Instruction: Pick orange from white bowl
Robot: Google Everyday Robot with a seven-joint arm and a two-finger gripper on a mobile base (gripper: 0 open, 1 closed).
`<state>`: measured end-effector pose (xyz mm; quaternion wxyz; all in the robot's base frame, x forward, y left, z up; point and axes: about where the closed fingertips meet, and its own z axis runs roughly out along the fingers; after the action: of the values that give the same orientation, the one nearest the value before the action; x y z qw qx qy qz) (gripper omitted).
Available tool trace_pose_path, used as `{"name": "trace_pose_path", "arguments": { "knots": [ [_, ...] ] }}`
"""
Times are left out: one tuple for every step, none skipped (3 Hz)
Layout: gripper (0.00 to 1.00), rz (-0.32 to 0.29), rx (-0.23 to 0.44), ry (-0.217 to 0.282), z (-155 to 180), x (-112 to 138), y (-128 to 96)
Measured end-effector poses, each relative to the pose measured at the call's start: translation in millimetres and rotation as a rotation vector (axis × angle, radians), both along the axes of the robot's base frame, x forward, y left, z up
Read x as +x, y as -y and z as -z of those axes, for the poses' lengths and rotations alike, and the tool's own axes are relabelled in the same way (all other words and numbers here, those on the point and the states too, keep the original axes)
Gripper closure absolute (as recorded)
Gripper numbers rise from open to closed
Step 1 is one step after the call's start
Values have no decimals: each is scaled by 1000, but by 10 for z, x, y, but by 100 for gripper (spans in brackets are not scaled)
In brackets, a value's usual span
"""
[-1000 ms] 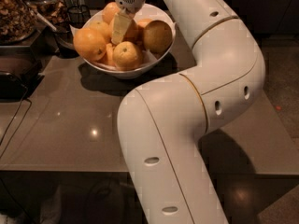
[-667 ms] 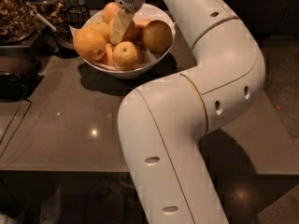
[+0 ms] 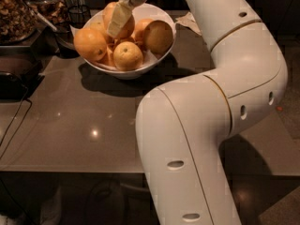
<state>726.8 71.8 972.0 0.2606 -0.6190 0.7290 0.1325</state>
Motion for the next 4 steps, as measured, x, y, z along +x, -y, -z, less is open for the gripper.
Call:
{"name": "trace_pose_path", "arguments": {
  "knots": [
    [100,-6,-2,6,-21,-7,-38],
    [100,15,31,-8,-130,-123,38],
    [100,44,84,-18,-151,-435,269],
    [100,45,67,-34,-62,-443,236]
  ]
}}
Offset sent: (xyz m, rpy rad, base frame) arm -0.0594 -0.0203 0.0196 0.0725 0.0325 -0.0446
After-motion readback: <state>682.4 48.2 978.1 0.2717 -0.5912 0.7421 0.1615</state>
